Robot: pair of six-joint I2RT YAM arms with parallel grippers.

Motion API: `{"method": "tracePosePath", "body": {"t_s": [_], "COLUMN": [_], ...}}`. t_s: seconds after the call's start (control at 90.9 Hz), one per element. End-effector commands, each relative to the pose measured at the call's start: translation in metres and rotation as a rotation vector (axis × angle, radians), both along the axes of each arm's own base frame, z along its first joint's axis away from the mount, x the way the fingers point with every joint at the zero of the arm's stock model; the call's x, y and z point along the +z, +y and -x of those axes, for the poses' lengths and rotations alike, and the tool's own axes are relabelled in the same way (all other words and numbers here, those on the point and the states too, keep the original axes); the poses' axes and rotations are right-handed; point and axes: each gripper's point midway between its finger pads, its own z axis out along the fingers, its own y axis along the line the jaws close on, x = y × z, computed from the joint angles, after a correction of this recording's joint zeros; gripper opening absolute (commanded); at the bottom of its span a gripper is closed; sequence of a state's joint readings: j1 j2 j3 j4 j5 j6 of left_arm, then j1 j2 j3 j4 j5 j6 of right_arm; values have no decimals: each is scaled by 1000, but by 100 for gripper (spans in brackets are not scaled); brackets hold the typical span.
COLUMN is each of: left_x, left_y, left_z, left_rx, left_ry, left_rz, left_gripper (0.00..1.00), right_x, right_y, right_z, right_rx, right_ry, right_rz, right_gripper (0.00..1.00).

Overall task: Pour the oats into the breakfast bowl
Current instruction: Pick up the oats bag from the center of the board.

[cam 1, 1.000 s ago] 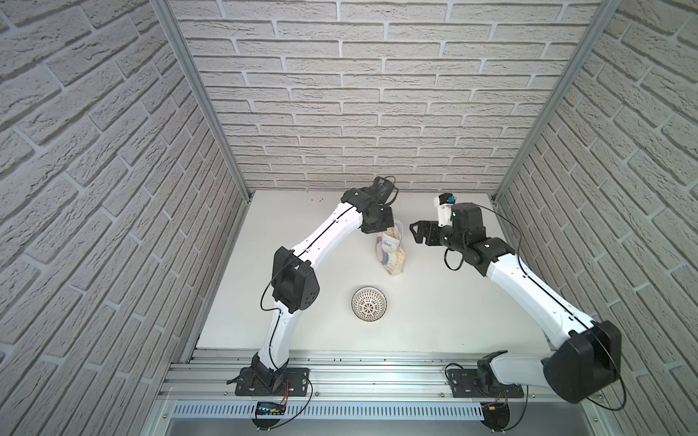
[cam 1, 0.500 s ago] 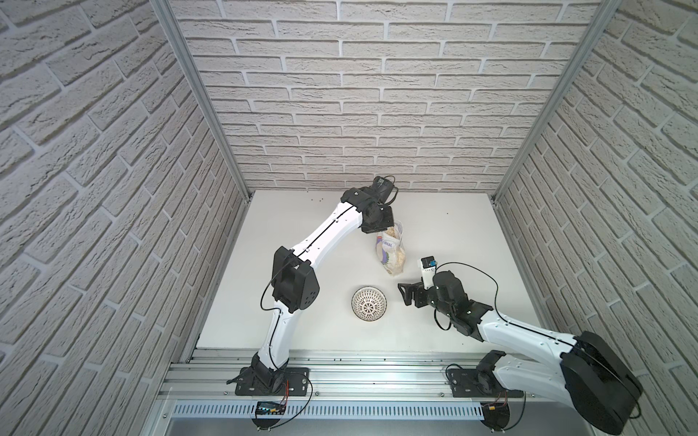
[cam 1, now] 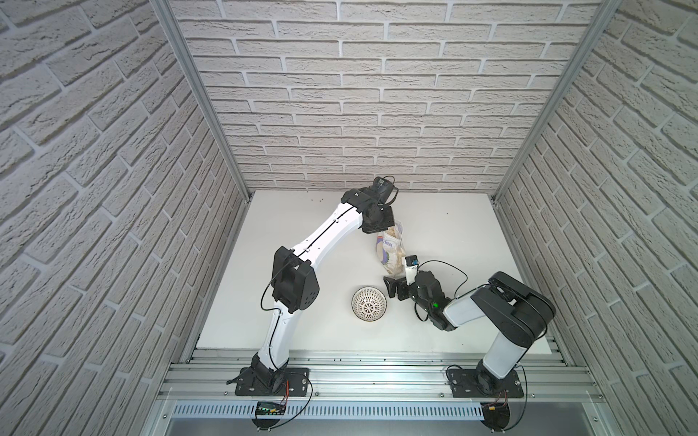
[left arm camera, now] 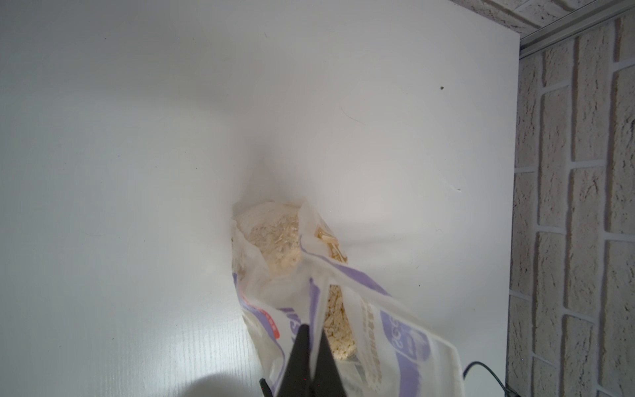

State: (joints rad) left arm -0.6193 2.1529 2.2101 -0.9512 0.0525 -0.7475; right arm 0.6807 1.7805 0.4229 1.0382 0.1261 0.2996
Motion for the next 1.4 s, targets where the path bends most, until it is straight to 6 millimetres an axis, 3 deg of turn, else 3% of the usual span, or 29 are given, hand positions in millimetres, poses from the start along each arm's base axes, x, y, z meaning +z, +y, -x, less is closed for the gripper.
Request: {"method": "tracePosePath", "body": {"t_s": [0.0,0.209,0.319,0.418,0.605,0.671,0.704,0.836,1.067,1.232,1.386], "left_x": [19,16,14,15,26,34,38,56,79,76,84], "left_y": [0,-6,-7,-7,-3,2,6,23,45,45,47], "left_z": [-3,-2,0,2,4,4,5,8,16,23,30], "left_rx": [12,5,4,5,5,4,5,22,35,17,6], "left_ry": [-49,-37,-29,-26,-44,-69,-85,-145,-207,-190,-202], "left_rz": [36,58,59,62,63,49,36,2,-27,11,36], "left_gripper": [0,0,0,0,0,0,0,0,0,22,29], "right_x": [40,37,22,22,28,32,30,48,72,91,105], "right_y": [4,15,20,20,14,14,13,12,-3,-11,-20], "right_z": [-23,-44,-53,-58,-61,-58,-57,-56,-52,-43,-35], "right_rx": [-54,-55,-38,-44,-73,-63,-59,-37,-55,-48,-51], "right_ry": [-190,-237,-205,-181,-191,-197,-187,-178,-165,-174,-179], "right_rz": [-63,-103,-115,-151,-167,-147,-127,-38,108,144,188], "right_gripper": [99,99,100,94,56,18,12,3,3,3,3]}}
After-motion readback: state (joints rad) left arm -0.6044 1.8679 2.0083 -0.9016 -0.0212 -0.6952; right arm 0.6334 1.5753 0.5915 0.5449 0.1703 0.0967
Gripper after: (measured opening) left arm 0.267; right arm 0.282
